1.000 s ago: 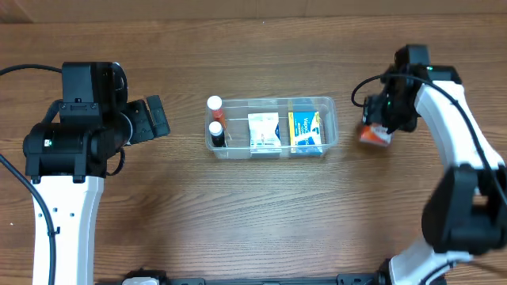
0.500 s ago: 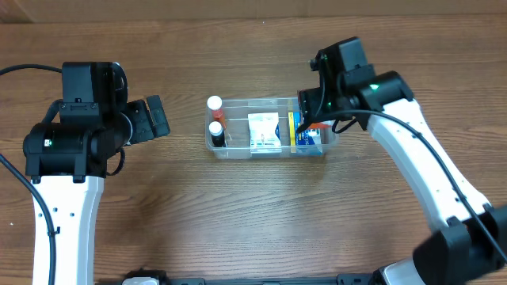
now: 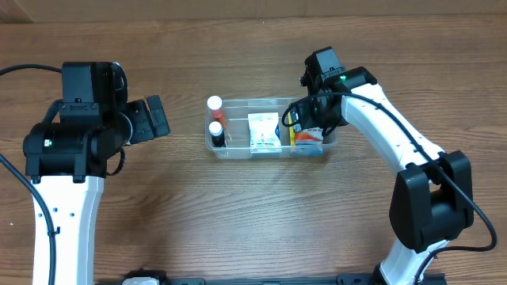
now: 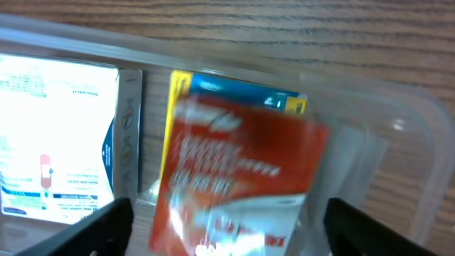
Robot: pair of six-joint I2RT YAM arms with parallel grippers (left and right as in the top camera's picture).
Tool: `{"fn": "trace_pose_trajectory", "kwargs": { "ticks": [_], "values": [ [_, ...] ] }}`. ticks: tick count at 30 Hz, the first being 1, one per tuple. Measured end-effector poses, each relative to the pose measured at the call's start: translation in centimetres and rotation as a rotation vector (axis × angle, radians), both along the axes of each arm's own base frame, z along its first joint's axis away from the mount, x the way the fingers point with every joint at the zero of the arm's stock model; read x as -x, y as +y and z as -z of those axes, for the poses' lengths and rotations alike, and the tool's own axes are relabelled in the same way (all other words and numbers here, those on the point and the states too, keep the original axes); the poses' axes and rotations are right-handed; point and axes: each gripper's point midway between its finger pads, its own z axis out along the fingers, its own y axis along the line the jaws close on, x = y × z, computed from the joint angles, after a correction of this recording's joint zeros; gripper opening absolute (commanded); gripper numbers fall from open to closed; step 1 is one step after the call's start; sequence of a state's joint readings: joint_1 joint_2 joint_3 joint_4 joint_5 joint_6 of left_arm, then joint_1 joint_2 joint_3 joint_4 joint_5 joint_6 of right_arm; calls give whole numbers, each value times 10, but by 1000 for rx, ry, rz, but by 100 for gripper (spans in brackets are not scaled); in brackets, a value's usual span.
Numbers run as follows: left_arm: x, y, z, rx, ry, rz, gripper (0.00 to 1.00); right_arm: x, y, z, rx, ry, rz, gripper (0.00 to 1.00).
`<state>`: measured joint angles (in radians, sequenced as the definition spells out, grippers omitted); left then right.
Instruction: Pack container
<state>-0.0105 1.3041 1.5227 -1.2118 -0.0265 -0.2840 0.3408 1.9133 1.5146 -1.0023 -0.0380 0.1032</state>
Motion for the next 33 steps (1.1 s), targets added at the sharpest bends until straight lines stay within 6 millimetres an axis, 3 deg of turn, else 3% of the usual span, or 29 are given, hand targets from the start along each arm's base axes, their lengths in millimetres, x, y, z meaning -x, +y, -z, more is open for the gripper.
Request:
{"fn": "trace_pose_trajectory", "kwargs": {
  "ticks": [9,13,15,18,21,22,23,28,33],
  "values": [
    [0,0,0,0,0,0,100,0,0,-2,3,-3,-3,100],
    [1,0,0,0,3,0,100,-10,-2,-24,6,-68,5,100],
    [1,0,0,0,3,0,100,-24,-3,-60,-9,-187,33,100],
    [1,0,0,0,3,0,100,-39,-21,-131,-47,-395,126,100],
    [1,0,0,0,3,0,100,-44,-64,-196,-82,-564,272,100],
    [0,0,0,0,2,2,100,-44,-79,-209,-83,-598,315,100],
    [-2,-2,-1,3,-9,14,100,-44,-110,-225,-67,-642,402,100],
    [-18,-14,-7,16,-67,93,100,-47,-160,-209,-27,-598,528,100],
    [-28,-17,17,23,13,118,100,-36,-177,-187,-26,-499,570,100]
  ]
}}
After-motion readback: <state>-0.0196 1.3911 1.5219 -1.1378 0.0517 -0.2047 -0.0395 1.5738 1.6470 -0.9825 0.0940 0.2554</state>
